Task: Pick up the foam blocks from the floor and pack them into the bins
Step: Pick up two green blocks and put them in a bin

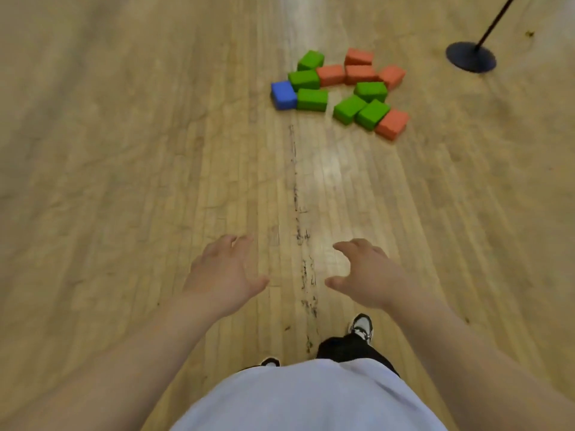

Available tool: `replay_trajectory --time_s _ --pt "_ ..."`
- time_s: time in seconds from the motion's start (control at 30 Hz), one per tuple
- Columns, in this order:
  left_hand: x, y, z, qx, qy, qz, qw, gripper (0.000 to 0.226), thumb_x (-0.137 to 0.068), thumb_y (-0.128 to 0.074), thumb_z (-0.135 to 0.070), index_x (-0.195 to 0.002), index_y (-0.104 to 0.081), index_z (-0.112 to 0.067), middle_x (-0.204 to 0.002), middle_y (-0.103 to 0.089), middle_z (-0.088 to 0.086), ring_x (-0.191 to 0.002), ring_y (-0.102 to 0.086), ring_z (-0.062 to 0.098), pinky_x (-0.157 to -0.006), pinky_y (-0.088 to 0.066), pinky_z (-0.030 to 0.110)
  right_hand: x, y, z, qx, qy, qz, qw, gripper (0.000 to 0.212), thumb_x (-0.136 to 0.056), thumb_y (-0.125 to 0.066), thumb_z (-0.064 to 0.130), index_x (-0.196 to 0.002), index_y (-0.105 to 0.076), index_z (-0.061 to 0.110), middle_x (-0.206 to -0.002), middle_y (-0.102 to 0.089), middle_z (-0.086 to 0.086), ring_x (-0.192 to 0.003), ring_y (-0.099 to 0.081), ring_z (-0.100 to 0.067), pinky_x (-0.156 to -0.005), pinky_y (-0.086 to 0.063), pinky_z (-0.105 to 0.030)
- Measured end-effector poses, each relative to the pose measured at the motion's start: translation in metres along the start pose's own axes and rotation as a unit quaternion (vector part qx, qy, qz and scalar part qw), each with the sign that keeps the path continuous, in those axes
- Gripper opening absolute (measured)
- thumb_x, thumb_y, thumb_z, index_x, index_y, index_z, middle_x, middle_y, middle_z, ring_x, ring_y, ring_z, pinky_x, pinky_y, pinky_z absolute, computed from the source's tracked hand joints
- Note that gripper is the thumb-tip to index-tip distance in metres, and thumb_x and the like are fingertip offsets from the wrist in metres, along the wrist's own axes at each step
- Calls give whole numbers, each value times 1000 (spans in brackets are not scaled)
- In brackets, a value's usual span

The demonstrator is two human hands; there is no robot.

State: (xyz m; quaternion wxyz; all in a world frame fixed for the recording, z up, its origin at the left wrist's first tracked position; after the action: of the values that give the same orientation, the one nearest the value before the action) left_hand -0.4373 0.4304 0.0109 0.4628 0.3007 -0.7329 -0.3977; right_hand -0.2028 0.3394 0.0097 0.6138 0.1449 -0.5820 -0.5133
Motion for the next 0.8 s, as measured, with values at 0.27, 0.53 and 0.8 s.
replay_trajectory --time_s 0.27,0.53,0.8 --pt "-91 29 -74 19 54 -26 998 95 -87 -59 -70 -161 -13 -34 -165 -21 0 -149 -26 26 -119 -32 46 -99 89 -67 -17 57 -21 998 85 -89 -67 58 -159 -27 33 -165 -25 0 -150 -28 -28 -117 -34 -47" --pt "-181 56 -192 53 34 -4 998 94 -88 -61 -68 -161 -11 -38 -166 -19 -4 -152 -19 21 -121 -29 46 -169 201 -178 -19 35 -16 999 85 -88 -68 58 -158 -28 32 -165 -26 2 -149 -29 -26 -118 -35 -48" --pt "-300 101 -225 29 18 0 999 90 -89 -60 -66 -161 -14 -37 -164 -24 -5 -150 -25 21 -118 -33 45 -263 264 -207 -28 20 -8 999 87 -87 -67 60 -159 -26 33 -166 -24 3 -151 -27 -26 -119 -34 -47"
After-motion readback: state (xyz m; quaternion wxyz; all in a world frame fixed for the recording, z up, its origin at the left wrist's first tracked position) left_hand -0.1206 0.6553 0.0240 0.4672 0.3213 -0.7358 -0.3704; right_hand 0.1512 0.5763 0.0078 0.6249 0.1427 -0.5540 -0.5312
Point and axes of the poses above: each hand's wrist, its own x-axis away from the middle knuckle, its own y-axis out of the back of the hand, z = x × y, the point moved 9 cm from there along -x, towards the middle knuckle
